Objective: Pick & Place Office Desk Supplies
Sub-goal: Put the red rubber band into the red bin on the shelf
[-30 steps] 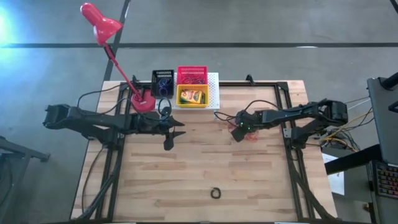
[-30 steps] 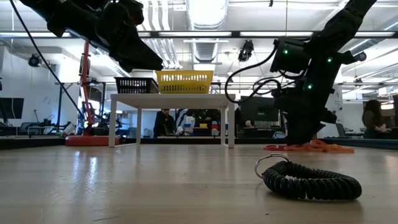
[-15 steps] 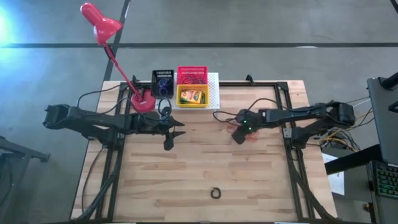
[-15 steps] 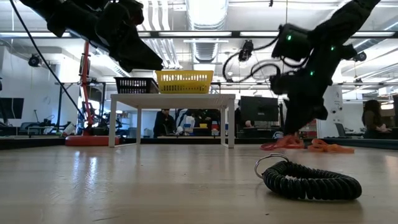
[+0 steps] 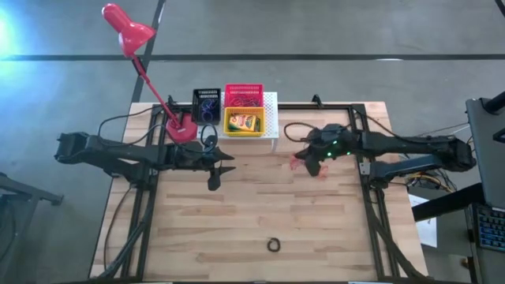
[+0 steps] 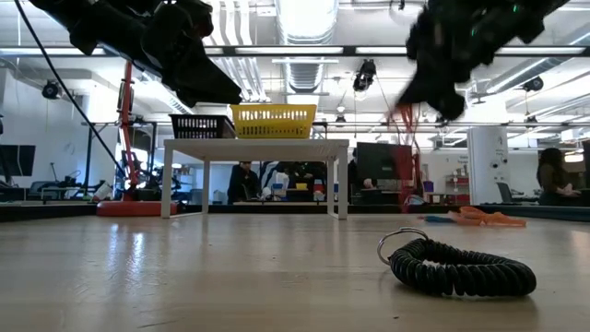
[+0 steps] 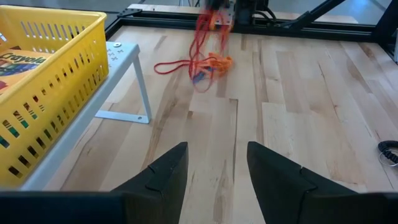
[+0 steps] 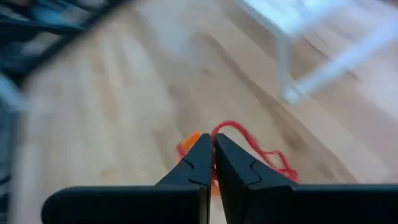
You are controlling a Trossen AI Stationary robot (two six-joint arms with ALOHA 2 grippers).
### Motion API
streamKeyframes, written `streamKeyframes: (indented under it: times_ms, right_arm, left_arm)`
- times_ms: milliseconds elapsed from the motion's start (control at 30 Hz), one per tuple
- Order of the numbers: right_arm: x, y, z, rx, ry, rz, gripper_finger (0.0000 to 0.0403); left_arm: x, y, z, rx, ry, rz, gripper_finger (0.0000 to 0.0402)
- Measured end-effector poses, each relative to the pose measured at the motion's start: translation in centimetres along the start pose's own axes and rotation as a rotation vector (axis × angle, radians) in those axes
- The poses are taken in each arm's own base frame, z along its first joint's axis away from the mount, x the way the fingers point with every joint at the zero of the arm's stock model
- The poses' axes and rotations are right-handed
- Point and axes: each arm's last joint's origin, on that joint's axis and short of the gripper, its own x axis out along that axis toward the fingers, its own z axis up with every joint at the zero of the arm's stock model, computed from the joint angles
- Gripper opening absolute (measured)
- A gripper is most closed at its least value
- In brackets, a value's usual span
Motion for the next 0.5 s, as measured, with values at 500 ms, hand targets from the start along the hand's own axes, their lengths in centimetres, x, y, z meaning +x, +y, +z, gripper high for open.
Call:
streamKeyframes:
  times_ms: [500]
  right_arm:
    - [1.6, 7.3, -3.6, -0.112, 0.097, 0.197, 0.0009]
  left_arm:
    - [0.0, 0.0, 0.0, 0.000, 0.000, 0.000, 0.0171]
